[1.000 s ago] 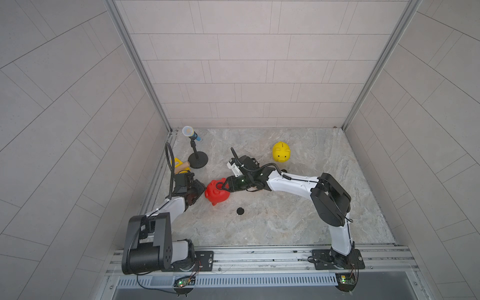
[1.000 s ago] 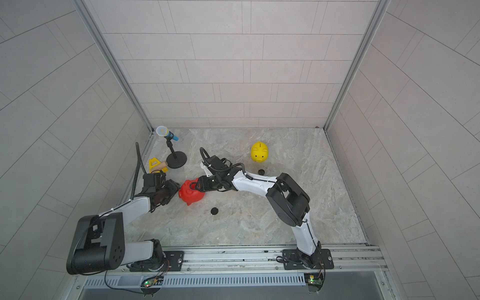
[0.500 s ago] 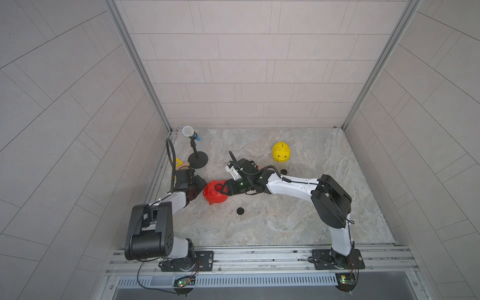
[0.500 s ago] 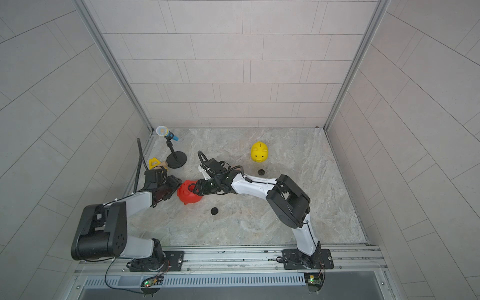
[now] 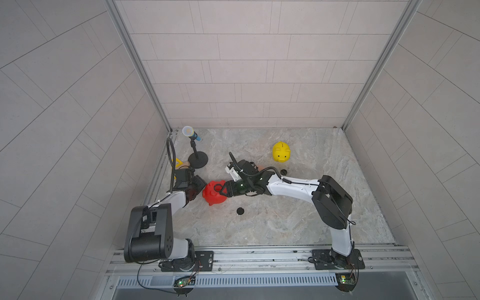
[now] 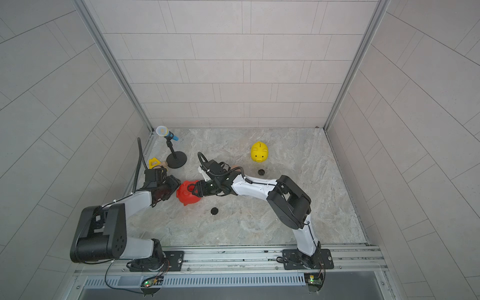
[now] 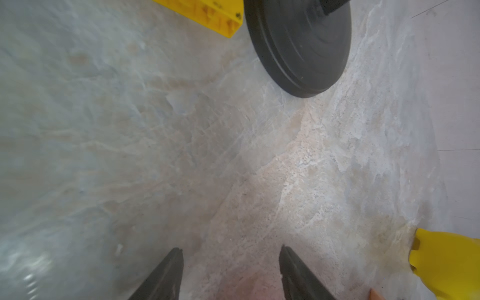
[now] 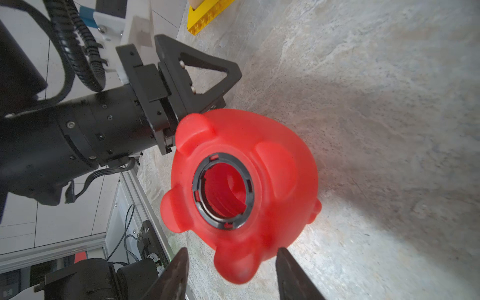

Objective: Close piggy banks
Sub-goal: Adjust the piggy bank at the center of the board.

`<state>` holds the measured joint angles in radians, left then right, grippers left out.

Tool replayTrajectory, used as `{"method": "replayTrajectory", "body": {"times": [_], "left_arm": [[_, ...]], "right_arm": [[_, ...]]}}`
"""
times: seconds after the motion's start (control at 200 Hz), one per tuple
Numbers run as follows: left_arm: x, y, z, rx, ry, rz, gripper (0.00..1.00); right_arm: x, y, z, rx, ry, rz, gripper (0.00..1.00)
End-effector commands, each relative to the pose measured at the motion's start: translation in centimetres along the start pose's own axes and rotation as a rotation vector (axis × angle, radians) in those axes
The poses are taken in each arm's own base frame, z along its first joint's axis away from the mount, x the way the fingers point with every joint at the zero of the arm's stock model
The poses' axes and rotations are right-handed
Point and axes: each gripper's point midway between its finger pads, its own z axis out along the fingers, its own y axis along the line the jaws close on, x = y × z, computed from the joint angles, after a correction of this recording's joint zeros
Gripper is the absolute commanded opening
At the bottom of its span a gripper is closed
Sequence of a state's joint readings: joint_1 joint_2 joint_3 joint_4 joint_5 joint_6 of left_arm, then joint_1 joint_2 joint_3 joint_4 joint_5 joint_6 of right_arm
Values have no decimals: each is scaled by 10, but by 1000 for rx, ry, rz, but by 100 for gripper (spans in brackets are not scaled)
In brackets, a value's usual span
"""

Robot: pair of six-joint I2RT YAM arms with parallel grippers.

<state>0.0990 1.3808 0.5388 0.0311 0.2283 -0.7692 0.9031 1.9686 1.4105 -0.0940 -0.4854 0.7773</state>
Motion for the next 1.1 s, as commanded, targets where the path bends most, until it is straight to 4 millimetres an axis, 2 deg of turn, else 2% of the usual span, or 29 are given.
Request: {"method": "replayTrajectory", "body": {"times": [0.0, 0.18, 0.34, 0.51, 0.65, 0.991, 1.096], "left_arm": [[-18, -2, -20, -50, -56, 17, 65], [-20, 2, -37, -77, -80, 8, 66], [-7, 12, -55, -111, -58, 8, 63], [-3, 19, -83, -169, -54, 20, 60], [11, 23, -99, -178, -2, 23, 60], [54, 13, -110, -132, 87, 35, 59], [59, 19, -112, -158, 92, 58, 58]], "right_arm": [[-9, 11, -17, -4, -41, -28, 57], [-11, 10, -22, 0, -50, -30, 58], [-13, 9, -28, 5, -61, -35, 58], [-15, 6, -34, 12, -75, -36, 59], [-15, 8, -37, 4, -75, -40, 59], [-17, 6, -42, -4, -83, -33, 59], [-20, 5, -41, 0, -89, -36, 59]]}}
